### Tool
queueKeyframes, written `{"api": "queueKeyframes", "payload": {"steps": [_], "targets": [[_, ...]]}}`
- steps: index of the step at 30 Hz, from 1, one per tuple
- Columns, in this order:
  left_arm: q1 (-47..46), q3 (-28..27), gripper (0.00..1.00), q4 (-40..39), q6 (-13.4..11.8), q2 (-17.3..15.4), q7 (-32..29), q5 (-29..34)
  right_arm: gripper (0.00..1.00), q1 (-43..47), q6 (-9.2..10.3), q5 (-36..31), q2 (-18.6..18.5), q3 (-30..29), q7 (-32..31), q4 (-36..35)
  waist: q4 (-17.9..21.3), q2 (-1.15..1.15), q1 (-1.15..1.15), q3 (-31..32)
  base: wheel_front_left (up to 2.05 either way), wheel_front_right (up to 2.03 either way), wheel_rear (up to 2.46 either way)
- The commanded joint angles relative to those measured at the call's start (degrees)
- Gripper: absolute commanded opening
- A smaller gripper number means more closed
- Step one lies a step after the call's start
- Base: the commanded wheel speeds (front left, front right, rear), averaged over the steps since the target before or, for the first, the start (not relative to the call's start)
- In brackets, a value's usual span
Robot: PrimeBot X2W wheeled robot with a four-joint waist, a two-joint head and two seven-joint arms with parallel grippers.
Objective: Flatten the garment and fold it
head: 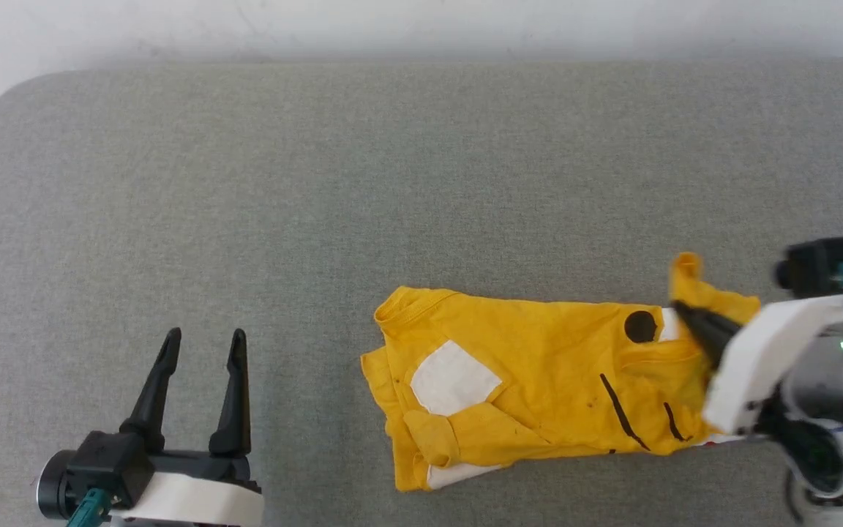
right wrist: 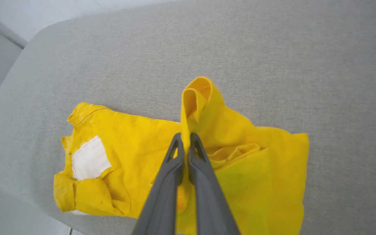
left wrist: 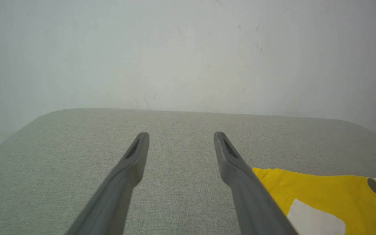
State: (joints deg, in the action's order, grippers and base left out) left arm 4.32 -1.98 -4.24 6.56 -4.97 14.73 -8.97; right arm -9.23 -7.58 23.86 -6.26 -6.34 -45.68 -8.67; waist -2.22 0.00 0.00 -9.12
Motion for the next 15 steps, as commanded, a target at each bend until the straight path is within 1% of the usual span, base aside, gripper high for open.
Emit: {"api": "queueKeyframes", "payload": {"steps": [1,4,7,11,15], "targets": [[0.5,-0.1,1.00,0.1,-0.1,0.1,0.3,0.3,0.00,-0.4,0.09,0.6,0.6,1.9,-0.6,-0.9,-0.1,0.00,0.00,0.0,0.00,0.00,0.00],[0.5,-0.1,1.00,0.1,-0.1,0.1,0.3,0.1,0.00,-2.1,0.09,2.0,1.6,7.3,-1.7,-1.6,-0.3,0.00,0.00,0.1,0.00,0.00,0.00],[0.4,0.0,1.00,0.1,-0.1,0.0,0.3,0.0,0.00,-4.3,0.09,2.9,2.3,12.2,-2.0,-0.5,-0.6,0.00,0.00,0.0,0.00,0.00,0.00],[0.1,0.2,1.00,0.2,-0.3,0.0,0.3,-0.1,0.00,-7.8,0.09,3.0,2.9,18.1,-0.6,2.7,-1.0,0.00,0.00,-0.2,0.00,0.00,0.00],[-0.2,0.7,1.00,0.5,-0.4,0.2,0.3,-0.2,0.00,-11.5,0.09,2.9,3.3,23.3,1.9,7.8,-1.6,0.00,0.00,-0.3,0.00,0.00,0.00]]}}
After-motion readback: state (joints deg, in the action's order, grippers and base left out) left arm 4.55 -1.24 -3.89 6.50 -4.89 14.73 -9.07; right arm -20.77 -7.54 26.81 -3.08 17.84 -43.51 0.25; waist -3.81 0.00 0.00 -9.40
